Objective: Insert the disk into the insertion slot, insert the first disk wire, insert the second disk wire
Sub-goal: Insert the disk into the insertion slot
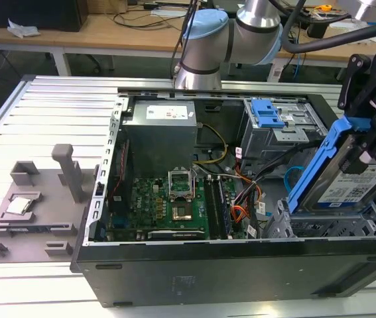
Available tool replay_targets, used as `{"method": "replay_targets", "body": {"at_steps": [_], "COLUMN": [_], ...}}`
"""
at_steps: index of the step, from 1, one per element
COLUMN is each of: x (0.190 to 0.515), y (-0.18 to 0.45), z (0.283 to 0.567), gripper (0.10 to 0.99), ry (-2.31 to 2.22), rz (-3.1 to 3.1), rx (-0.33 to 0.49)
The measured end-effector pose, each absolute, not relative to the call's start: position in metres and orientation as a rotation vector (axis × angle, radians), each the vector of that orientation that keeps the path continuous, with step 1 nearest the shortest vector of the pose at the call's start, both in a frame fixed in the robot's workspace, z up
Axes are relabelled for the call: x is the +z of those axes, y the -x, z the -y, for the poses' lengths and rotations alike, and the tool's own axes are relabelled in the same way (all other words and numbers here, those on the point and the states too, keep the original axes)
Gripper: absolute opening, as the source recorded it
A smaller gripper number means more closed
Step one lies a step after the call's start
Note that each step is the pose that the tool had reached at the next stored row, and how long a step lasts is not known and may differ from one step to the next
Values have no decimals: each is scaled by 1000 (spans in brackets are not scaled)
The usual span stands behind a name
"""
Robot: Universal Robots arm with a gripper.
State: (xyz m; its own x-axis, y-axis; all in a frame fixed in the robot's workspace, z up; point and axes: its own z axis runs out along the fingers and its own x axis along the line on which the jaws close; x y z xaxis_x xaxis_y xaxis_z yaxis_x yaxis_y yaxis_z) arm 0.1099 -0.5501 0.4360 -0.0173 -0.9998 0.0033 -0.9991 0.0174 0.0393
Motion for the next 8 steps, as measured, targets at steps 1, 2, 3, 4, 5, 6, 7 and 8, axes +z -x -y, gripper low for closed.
{"method": "replay_targets", "body": {"at_steps": [1, 2, 3, 4, 5, 6, 7, 8], "x": [435, 435, 434, 434, 433, 431, 430, 429], "y": [-110, -110, -109, -109, -109, -109, -109, -109], "z": [550, 549, 549, 549, 549, 548, 548, 548], "gripper": [365, 365, 365, 365, 365, 365, 365, 365], "ry": [-2181, -2182, -2183, -2184, -2185, -2185, -2185, -2186], "rz": [2219, 2218, 2217, 2216, 2215, 2215, 2214, 2215], "rx": [-40, -40, -40, -40, -40, -40, -39, -40]}}
